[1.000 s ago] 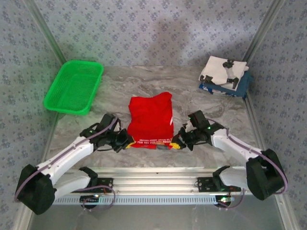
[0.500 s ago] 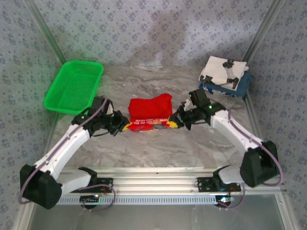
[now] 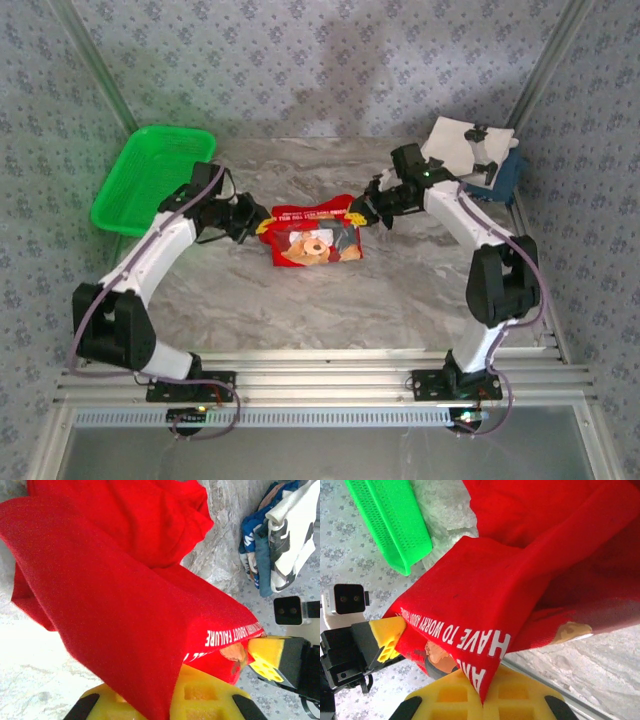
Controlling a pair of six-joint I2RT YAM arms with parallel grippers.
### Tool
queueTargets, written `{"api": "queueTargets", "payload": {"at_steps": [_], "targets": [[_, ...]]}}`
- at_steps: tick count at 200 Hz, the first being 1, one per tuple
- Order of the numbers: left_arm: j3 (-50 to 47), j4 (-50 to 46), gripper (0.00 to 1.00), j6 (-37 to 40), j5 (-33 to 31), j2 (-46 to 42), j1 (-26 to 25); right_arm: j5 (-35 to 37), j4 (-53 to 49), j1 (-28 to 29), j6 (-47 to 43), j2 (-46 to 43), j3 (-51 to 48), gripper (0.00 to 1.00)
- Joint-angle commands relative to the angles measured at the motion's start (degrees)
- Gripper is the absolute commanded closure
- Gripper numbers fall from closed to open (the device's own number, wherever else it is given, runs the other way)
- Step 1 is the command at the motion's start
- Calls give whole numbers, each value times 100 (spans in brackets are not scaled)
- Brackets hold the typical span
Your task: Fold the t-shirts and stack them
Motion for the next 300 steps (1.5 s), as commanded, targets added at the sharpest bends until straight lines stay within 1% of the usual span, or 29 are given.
{"api": "queueTargets", "payload": {"at_steps": [1,34,62,96,118,134,160,173,221,231,247,259,275,283,300], "targets": [[373,70,100,304,255,328,184,41,-235,-211,-242,333,399,100],[399,570,100,62,649,759,205,28,-243,-288,-276,668,666,100],[117,1212,100,-396,945,842,213,15,-209,-350,-254,732,694,100],[-104,1695,100,-641,1189,1096,335,19,-141,-451,-236,944,824,100],[-54,1804,100,-697,1328,1352,354,18,-126,-473,-274,1105,952,100],[-13,1894,100,-744,1397,1373,354,24,-93,-471,-275,1129,940,100],[-51,1879,100,-740,1488,1211,336,-40,-15,-471,-291,992,822,100],[-61,1609,100,-539,1499,987,332,-42,41,-470,-283,780,599,100],[4,628,100,385,1543,257,321,-30,322,-504,-106,-373,-472,100],[-45,510,100,465,1543,106,319,-16,401,-484,-45,-665,-781,100],[-220,571,100,455,1519,-45,320,-5,500,-491,42,-993,-1155,100],[-272,713,100,389,1498,17,327,-16,723,-520,101,-1085,-1333,100],[-73,1033,100,253,1574,317,327,-51,823,-566,124,-983,-1204,100],[166,1108,100,254,1610,577,327,-60,852,-570,93,-856,-1005,100],[991,1102,100,308,1719,1211,310,-89,717,-589,-65,-436,-369,100]]}}
